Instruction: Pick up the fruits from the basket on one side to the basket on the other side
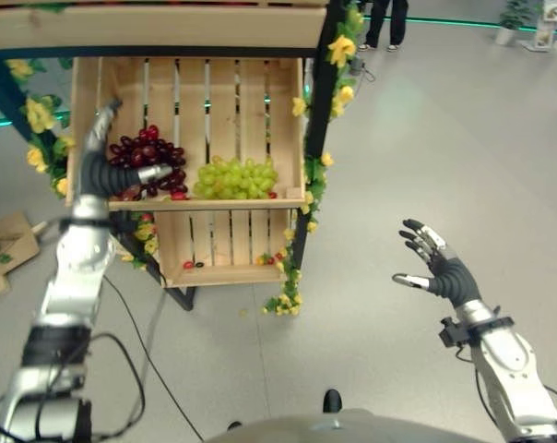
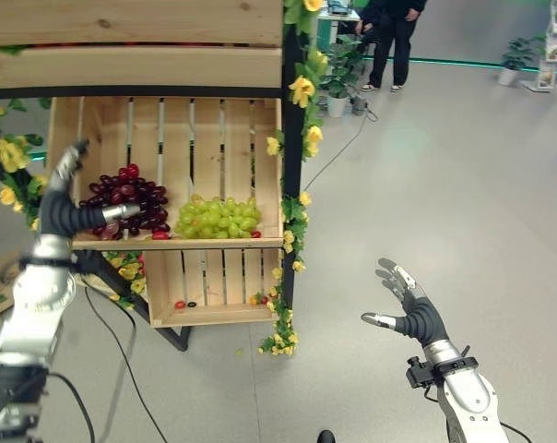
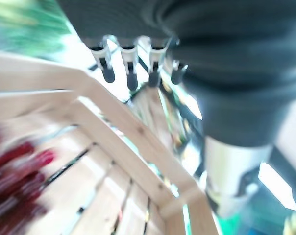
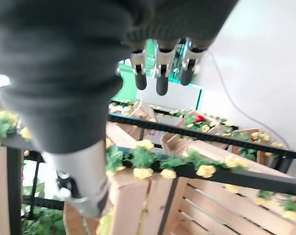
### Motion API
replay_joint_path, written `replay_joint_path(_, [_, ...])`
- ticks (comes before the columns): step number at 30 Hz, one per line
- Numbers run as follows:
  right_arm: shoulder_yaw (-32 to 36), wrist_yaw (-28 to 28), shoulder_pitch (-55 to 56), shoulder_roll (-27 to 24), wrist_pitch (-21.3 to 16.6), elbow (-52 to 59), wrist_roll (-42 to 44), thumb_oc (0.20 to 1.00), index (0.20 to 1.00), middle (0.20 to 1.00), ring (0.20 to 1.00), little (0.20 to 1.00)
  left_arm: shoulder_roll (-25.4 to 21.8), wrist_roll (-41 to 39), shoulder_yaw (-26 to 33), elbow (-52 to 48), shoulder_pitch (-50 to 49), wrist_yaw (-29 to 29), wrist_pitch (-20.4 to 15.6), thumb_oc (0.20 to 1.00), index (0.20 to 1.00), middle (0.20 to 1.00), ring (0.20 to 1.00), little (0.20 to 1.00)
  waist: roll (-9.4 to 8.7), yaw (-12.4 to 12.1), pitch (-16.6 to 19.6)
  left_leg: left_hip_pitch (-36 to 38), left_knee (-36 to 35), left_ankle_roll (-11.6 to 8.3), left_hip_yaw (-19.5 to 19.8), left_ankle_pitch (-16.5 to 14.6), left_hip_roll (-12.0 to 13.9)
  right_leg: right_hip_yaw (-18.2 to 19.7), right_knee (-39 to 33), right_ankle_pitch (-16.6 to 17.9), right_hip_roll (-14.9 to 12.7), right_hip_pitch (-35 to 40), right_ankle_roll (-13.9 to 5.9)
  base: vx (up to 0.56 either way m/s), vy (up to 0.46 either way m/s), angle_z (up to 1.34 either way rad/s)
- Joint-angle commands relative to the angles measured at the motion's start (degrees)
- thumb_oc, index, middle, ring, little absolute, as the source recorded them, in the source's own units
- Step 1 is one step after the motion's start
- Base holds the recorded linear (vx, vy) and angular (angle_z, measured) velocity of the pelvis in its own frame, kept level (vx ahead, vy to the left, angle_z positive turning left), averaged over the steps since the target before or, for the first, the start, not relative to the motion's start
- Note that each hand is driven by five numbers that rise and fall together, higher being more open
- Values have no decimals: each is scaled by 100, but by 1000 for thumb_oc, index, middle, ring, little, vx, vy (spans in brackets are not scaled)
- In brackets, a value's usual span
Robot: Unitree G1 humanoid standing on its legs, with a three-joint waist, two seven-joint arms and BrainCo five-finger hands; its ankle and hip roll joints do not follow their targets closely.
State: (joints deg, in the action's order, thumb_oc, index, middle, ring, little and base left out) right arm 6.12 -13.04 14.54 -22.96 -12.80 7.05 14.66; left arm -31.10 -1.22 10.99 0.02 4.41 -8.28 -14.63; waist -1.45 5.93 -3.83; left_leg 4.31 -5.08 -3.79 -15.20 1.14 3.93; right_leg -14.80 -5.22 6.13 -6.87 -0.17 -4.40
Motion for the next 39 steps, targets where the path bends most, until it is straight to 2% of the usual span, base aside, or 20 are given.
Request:
replay_joint_path(1, [235, 144, -396, 165, -421, 184, 59, 1000, 1000, 1000, 1000, 1000, 135, -791, 229, -269, 209, 246, -584, 1000, 1000, 1000, 1000, 1000, -67, -48, 154, 24, 171, 186, 175, -505, -117, -256, 218, -706, -280, 354, -425, -20, -14, 10])
replay_joint_path(7, [366, 333, -475, 261, -532, 122, 31, 1000, 1000, 1000, 1000, 1000, 920, -1807, 279, -928, -841, 925, -679, 1000, 1000, 1000, 1000, 1000, -121, -248, 114, -112, 214, 200, 344, -452, -127, -444, 211, -708, -311, 380, -364, -24, -25, 14])
replay_joint_path(12, [460, 399, -453, 390, -654, 87, 81, 1000, 1000, 1000, 1000, 1000, 1332, -2727, 8, -793, -1225, 1563, -692, 1000, 1000, 1000, 1000, 1000, -143, -388, 93, -221, 241, 179, 514, -407, -129, -662, 224, -748, -330, 423, -330, -22, -31, 23])
replay_joint_path(20, [506, 656, -630, 474, -748, 12, 89, 1000, 1000, 1000, 1000, 1000, 1288, -2593, -340, -656, -1490, 1710, -691, 1000, 1000, 1000, 1000, 1000, -121, -558, 75, -334, 297, 107, 742, -354, -98, -977, 237, -828, -332, 531, -286, -27, -29, 23])
replay_joint_path(26, [547, 688, -613, 464, -748, -2, 71, 1000, 1000, 1000, 1000, 1000, 1248, -2424, -319, -675, -1456, 1604, -749, 1000, 1000, 1000, 1000, 1000, -107, -517, 93, -361, 420, 79, 799, -408, -69, -972, 251, -885, -309, 555, -250, -15, -21, 16])
replay_joint_path(30, [641, 712, -626, 431, -764, 78, 52, 1000, 1000, 1000, 1000, 1000, 1228, -2218, -199, -737, -1393, 1408, -804, 1000, 1000, 1000, 1000, 1000, -137, -453, -37, -606, 1212, 26, 665, -686, -71, -776, 274, -901, -336, 514, -225, -24, 11, -1])
replay_joint_path(32, [669, 747, -672, 391, -783, 117, 102, 1000, 1000, 1000, 1000, 1000, 1188, -2154, -136, -720, -1329, 1254, -839, 1000, 1000, 1000, 1000, 1000, -156, -441, -157, -790, 1726, 5, 733, -924, -71, -604, 354, -911, -344, 426, -193, -84, 43, -25])
replay_joint_path(34, [632, 817, -812, 299, -807, 92, 112, 1000, 1000, 1000, 1000, 1000, 1143, -1951, -60, -739, -1219, 1001, -923, 1000, 1000, 1000, 1000, 1000, -152, -510, -301, -869, 2248, -1, 1367, -1293, -277, -213, 553, -914, -347, 181, -157, -89, 134, -46])
replay_joint_path(36, [554, 876, -924, 306, -800, 33, 165, 1000, 1000, 1000, 1000, 1000, 1185, -1844, -44, -788, -1128, 749, -946, 1000, 1000, 1000, 1000, 1000, -88, -432, -369, -667, 2315, 123, 1891, -1652, -444, 303, 874, -889, -342, -132, -212, -67, 252, -114])
replay_joint_path(37, [560, 900, -929, 294, -792, 35, 157, 1000, 1000, 1000, 1000, 1000, 1213, -1874, -70, -788, -1073, 677, -1000, 1000, 1000, 1000, 1000, 1000, -86, -329, -403, -620, 2242, 226, 1900, -1670, -525, 496, 987, -814, -423, -281, -279, -117, 313, -153])
replay_joint_path(39, [715, 1012, -933, 305, -806, 75, 86, 1000, 1000, 1000, 1000, 1000, 1144, -1726, -108, -788, -946, 584, -1059, 1000, 1000, 1000, 1000, 1000, -91, -123, -492, -611, 2180, 351, 1679, -1656, -659, 769, 1035, -557, -591, -520, -434, -185, 341, -104])
